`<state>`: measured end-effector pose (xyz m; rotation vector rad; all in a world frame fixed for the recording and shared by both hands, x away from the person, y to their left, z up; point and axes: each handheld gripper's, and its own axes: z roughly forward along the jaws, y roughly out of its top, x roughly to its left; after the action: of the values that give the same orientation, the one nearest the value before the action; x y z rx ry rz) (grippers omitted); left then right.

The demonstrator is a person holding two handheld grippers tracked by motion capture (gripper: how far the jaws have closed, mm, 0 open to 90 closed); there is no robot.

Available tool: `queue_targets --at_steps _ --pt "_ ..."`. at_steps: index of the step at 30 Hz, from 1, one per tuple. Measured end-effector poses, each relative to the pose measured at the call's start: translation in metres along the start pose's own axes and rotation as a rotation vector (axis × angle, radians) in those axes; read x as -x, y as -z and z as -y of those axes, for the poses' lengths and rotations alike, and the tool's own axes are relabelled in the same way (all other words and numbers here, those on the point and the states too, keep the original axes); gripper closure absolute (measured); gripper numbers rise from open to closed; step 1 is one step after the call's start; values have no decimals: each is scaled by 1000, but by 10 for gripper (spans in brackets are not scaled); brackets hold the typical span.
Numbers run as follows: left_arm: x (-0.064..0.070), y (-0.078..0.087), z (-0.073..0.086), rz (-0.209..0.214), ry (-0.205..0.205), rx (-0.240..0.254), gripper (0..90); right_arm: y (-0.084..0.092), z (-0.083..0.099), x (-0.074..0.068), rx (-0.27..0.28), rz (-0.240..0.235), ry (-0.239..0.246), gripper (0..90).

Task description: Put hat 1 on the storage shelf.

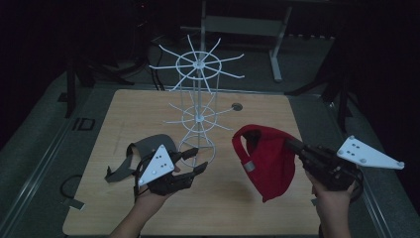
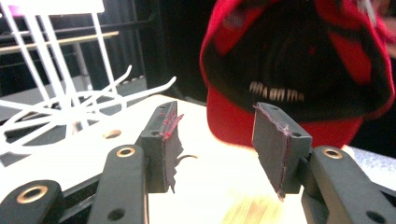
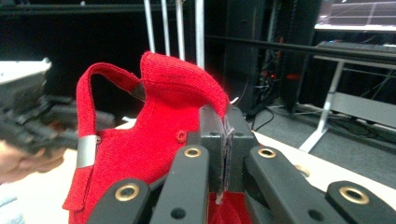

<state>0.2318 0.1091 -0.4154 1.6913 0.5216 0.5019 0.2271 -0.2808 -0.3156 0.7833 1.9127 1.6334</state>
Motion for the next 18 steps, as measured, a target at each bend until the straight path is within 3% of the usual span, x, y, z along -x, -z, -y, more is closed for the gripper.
queue_targets --at_steps 8,18 --pt "0 10 26 -15 22 -43 517 3 -17 18 58 70 -24 888" --pt "-3 17 55 -31 87 -61 517 -4 -48 31 111 125 -37 888"
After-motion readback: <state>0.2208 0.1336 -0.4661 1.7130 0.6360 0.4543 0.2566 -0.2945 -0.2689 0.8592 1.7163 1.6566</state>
